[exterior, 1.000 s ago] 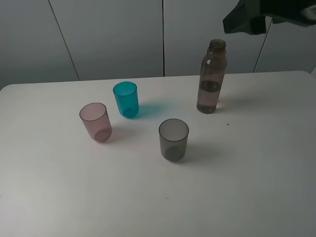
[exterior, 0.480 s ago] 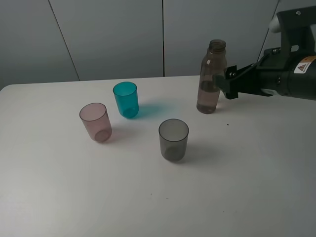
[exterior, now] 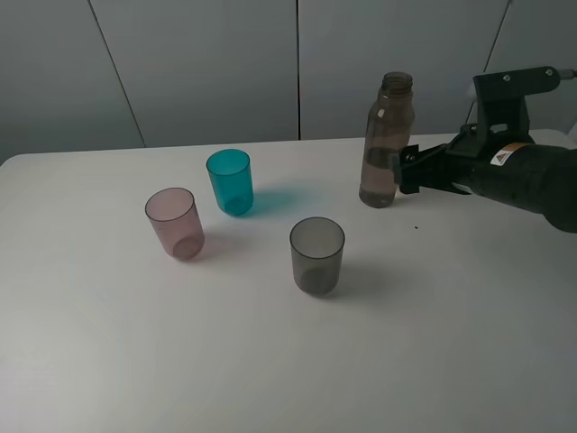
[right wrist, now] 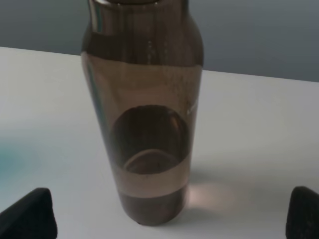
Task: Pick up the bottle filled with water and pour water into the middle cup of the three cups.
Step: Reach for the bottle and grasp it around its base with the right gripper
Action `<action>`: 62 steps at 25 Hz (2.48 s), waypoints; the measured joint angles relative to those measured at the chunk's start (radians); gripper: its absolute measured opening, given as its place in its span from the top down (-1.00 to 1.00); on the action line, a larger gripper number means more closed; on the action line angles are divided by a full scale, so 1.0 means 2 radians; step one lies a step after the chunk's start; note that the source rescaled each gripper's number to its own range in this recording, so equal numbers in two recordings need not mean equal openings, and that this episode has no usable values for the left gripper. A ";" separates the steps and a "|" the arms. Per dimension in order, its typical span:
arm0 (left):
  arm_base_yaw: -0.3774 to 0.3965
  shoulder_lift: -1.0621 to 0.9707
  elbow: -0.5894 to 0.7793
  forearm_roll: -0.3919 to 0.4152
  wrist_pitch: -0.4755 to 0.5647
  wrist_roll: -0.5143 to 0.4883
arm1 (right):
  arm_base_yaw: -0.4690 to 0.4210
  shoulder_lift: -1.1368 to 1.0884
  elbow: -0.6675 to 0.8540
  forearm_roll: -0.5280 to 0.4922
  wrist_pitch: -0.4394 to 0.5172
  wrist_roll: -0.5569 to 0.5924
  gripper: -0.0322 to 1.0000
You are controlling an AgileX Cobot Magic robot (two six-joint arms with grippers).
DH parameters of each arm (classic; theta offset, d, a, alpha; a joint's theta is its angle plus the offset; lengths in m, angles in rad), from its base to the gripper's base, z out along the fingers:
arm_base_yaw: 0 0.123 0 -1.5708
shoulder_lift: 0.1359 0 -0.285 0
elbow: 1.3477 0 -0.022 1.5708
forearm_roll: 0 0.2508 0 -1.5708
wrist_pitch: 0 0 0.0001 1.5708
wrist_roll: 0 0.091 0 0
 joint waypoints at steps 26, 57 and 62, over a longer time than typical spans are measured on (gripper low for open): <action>0.000 0.000 0.000 0.000 0.000 -0.001 | 0.000 0.177 -0.061 -0.055 -0.124 0.033 -0.99; 0.000 0.000 0.000 0.000 0.000 -0.001 | 0.000 0.281 -0.142 -0.068 -0.250 0.080 -0.99; 0.000 0.000 0.000 0.000 0.000 -0.001 | -0.001 0.286 -0.145 -0.067 -0.272 0.084 -0.99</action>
